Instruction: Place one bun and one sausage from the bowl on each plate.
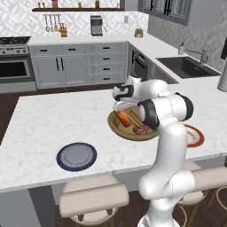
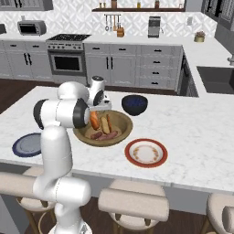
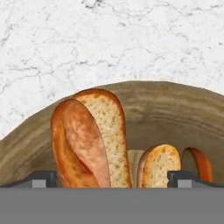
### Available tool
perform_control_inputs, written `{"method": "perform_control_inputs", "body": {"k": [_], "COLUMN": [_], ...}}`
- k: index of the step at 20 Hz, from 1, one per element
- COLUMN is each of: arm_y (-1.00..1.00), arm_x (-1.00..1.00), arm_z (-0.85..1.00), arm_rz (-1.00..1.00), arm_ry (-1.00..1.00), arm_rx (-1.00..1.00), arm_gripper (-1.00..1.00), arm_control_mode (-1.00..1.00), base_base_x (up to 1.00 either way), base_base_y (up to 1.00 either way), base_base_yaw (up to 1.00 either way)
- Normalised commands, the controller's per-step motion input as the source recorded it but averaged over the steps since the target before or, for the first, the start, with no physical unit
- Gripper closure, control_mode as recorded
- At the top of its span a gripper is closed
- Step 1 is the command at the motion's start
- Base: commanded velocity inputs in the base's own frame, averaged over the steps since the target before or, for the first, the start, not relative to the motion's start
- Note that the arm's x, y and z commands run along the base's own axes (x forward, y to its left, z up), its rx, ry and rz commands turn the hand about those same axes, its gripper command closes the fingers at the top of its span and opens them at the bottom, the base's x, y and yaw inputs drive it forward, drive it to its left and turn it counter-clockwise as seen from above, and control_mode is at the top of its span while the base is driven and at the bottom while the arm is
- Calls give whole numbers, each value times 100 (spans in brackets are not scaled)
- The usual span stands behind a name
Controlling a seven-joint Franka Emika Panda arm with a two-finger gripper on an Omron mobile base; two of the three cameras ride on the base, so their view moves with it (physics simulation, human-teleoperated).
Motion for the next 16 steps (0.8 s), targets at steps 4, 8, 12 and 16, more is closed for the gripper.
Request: {"method": "perform_control_inputs", "body": {"k": [4,8,12,16], "arm_y": [35,11,1,3], "arm_x": [0,0,0,-1], "arm_z": [-32,-28,-18,-1], "arm_rz": [2,0,0,0], "arm_ry": [0,0,0,0], "arm_rx": [-1,0,0,0], "arm_gripper": [-100,-100,100,100], "arm_control_mode": [-100,-100,-100,-100], "base_base_x": [0,0,0,0], "base_base_y": [0,0,0,0], "base_base_yaw": [0,0,0,0]}}
